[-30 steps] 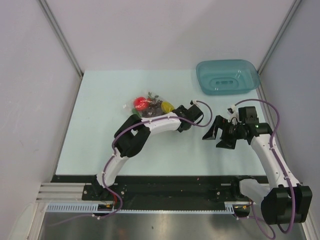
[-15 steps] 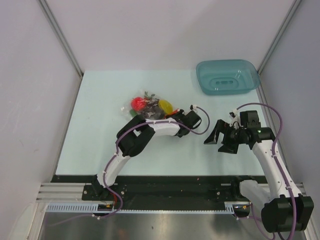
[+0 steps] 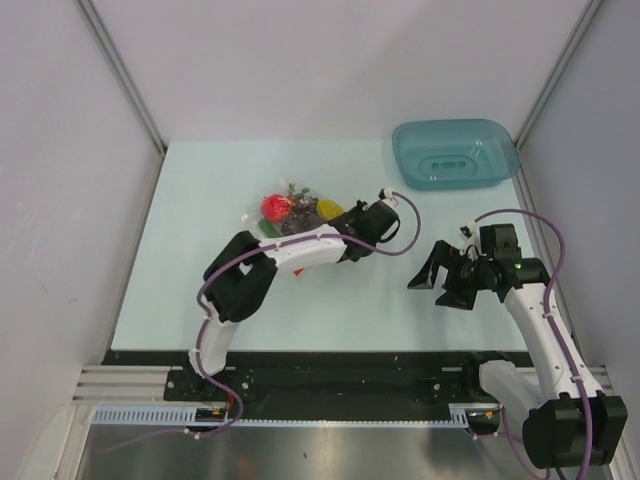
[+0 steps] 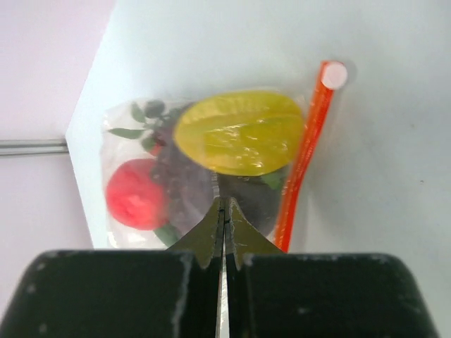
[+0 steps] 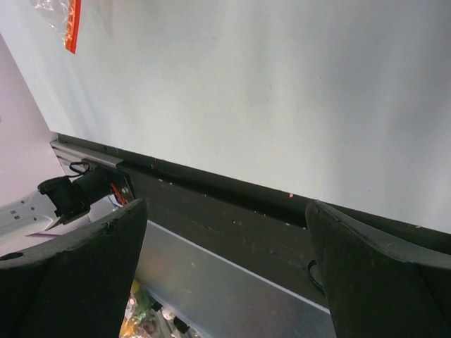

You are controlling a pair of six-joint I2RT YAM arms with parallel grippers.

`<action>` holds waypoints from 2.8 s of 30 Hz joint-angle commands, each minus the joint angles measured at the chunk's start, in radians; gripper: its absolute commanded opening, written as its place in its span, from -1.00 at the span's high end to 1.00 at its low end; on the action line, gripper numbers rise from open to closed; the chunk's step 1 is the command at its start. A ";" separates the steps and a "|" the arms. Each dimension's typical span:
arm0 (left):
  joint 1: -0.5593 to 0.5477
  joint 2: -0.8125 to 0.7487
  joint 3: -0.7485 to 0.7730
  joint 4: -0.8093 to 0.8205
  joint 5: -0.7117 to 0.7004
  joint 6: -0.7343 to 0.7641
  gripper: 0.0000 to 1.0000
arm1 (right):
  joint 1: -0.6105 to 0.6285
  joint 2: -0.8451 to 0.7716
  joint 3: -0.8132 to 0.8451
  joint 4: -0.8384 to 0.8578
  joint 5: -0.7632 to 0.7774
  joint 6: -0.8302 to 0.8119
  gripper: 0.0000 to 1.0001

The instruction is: Open the zip-top bag and remove the fake food

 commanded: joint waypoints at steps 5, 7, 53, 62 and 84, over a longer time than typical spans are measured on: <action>0.021 -0.243 0.005 -0.230 0.309 -0.241 0.93 | 0.003 0.054 -0.006 0.141 -0.057 0.046 -0.99; 0.034 -0.331 -0.062 -0.236 0.405 -0.293 0.47 | 0.018 0.085 -0.001 0.198 -0.061 0.069 -1.00; 0.729 -0.724 -0.588 -0.064 0.900 -0.624 0.14 | 0.350 1.196 0.811 0.606 -0.185 0.187 -0.92; 0.551 -1.022 -0.716 -0.060 0.823 -0.582 -0.13 | 0.388 1.090 0.709 0.646 -0.267 0.294 -0.33; 0.101 -1.014 -0.748 0.054 0.690 -0.269 -0.40 | 0.439 0.957 0.676 0.577 -0.272 0.545 1.00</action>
